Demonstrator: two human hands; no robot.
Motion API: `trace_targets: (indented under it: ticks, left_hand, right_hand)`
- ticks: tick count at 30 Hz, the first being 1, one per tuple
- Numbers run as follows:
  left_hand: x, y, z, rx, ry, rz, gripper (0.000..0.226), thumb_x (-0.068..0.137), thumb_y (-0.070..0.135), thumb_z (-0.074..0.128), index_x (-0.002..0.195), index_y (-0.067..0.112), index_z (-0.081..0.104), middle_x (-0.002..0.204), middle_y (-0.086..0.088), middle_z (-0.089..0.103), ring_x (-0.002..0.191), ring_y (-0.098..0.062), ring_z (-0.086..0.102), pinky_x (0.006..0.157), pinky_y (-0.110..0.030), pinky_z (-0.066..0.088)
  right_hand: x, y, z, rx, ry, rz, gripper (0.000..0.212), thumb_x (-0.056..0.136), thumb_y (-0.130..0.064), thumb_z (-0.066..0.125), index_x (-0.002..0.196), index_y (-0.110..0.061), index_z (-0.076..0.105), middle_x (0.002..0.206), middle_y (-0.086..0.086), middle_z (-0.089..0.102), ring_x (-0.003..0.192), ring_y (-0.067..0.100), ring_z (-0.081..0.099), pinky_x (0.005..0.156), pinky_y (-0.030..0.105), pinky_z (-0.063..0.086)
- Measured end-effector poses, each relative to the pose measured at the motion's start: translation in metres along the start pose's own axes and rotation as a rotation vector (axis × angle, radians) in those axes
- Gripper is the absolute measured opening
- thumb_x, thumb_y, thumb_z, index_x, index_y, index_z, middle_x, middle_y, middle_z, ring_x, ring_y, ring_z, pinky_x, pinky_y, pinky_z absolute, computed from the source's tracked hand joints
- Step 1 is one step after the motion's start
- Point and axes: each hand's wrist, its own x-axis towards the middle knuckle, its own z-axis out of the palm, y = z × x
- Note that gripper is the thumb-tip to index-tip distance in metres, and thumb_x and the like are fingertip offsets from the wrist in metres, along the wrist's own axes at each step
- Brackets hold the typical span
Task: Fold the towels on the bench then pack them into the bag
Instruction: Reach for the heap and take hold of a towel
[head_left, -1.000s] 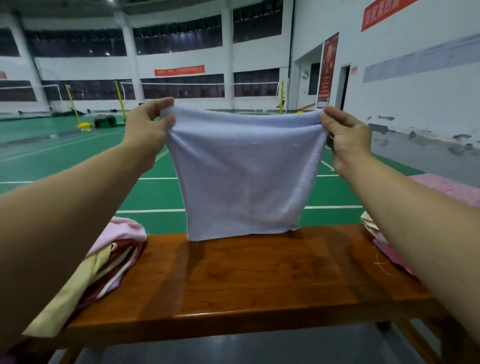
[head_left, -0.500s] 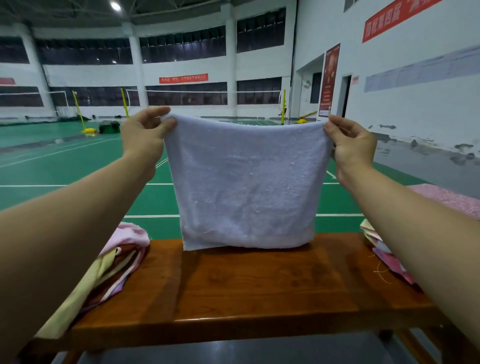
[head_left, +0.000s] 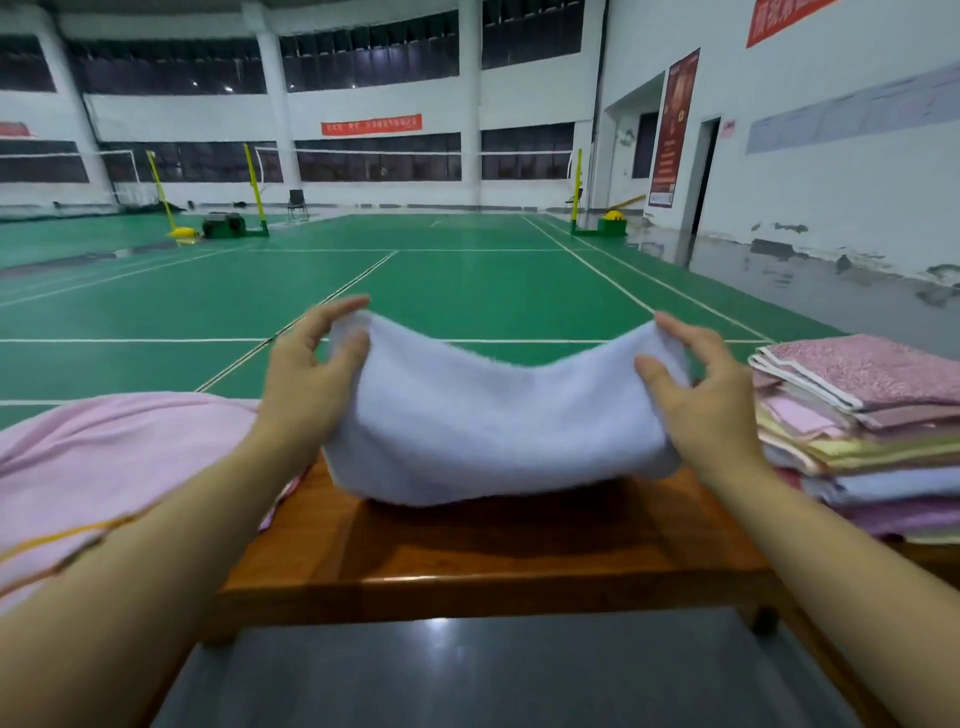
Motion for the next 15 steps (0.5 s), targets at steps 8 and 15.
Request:
trace_targets:
  ticks: [8, 15]
  left_hand:
    - [-0.075, -0.066, 0.015, 0.203, -0.086, -0.248, 0.042, 0.097, 0.011, 0.053, 0.137, 0.027, 0.055, 0.115, 0.0, 0.064, 0.093, -0.01, 0.06, 0.083, -0.027, 0.044]
    - [-0.079, -0.082, 0.014, 0.567, -0.343, -0.238, 0.037, 0.097, 0.015, 0.058, 0.134, 0.02, 0.059, 0.136, -0.006, 0.057, 0.123, -0.026, 0.056, 0.107, -0.036, 0.039]
  right_hand:
    - [-0.06, 0.046, 0.014, -0.277, -0.308, 0.213, 0.062, 0.092, -0.019, 0.073, 0.149, -0.012, 0.048, 0.149, 0.004, 0.048, 0.138, 0.023, 0.045, 0.112, 0.031, 0.032]
    - [-0.065, 0.058, 0.017, -0.529, -0.51, 0.187, 0.07, 0.096, -0.027, 0.067, 0.156, -0.018, 0.034, 0.159, -0.001, 0.033, 0.142, 0.022, 0.04, 0.113, 0.036, 0.034]
